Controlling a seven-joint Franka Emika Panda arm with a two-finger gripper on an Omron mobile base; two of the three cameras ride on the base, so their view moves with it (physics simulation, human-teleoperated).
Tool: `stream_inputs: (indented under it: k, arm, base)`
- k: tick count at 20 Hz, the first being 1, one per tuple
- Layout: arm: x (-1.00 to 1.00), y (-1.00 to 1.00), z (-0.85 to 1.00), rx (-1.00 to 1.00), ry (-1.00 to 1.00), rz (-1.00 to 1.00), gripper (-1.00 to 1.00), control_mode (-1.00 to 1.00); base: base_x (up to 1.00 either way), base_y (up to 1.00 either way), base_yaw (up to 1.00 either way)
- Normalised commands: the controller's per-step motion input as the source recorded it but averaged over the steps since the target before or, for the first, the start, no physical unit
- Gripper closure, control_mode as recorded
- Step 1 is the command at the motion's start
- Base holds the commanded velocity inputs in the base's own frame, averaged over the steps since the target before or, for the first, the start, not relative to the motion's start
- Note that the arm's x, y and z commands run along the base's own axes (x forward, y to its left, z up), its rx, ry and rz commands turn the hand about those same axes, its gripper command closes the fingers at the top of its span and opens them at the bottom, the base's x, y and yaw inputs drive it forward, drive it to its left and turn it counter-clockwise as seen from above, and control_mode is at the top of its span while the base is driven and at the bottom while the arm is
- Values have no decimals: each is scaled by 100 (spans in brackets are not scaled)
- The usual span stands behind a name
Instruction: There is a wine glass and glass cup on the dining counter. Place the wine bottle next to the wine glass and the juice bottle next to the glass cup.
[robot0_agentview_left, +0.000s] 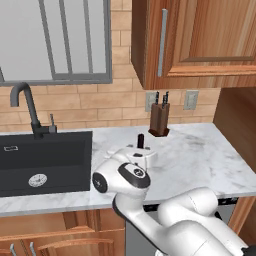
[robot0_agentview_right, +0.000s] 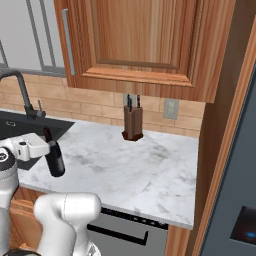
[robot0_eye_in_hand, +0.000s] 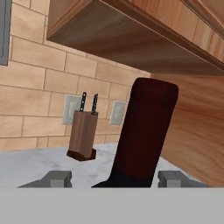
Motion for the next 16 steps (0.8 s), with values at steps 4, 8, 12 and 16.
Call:
stream_inputs:
  k: [4,8,12,16]
  arm:
    - [-34,-11,9,-1,-1,0,100,-100]
    - [-17,-7,17,0,0,0,100,-100]
    - [-11,-4,24,0,0,0,100,-100]
    - [-7,0,12,0,0,0,100,-100]
  base:
    - [0,0,0]
    - [0,0,0]
    - [0,0,0]
    - [0,0,0]
